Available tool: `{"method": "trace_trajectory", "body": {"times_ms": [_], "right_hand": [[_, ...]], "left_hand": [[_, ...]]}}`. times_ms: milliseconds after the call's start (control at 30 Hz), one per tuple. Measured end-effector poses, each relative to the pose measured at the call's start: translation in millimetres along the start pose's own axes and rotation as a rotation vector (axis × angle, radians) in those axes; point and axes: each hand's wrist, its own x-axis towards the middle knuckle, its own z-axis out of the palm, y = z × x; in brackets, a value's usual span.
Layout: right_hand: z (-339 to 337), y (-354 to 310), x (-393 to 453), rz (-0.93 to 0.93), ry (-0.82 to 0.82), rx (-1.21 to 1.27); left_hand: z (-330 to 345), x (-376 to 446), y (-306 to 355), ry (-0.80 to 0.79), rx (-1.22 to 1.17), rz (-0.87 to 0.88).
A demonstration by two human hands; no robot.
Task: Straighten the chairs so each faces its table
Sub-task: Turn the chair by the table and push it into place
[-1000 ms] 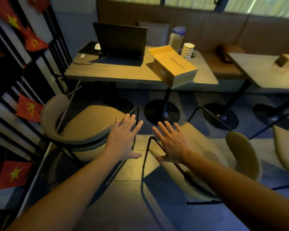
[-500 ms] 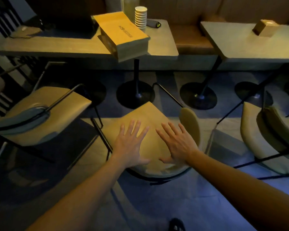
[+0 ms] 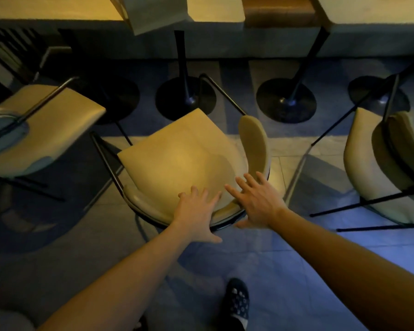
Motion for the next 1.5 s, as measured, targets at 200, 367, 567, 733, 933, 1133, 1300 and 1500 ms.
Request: {"method": "trace_trajectory", "body": {"times_ms": [200,367,567,733,933,1133,1300,1500], "right_hand": [[10,-6,18,-0.060,-0.040,-0.005],[2,5,20,-0.090,-0.070,-0.010],[-4,26,38,-0.069,-0.052,-0.027],[-11,54,61,-0.063,-0.032,-0.056],[-20,81,96,-0.043,-0.020,-0.072],[-34,110,136,-0.023,-0.043,-0.073],[-42,134,166,-0.012,-0.052,-0.091],[-45,148,180,-0.029,-0.065,-0.077]], "left_hand": [[5,5,6,0.058,-0.099,0.053],[-6,10,6,0.035,-0.071,0.085],[-27,31,0,0.044,-0.071,0.069],[-43,61,-11,0.054,-0.098,0.081],[-58,98,-36,0.092,-0.074,0.129],[-76,140,-65,0.097,-0.079,0.149],[-89,174,-86,0.138,-0.037,0.173],[-91,192,-96,0.151,-0.036,0.199]]}}
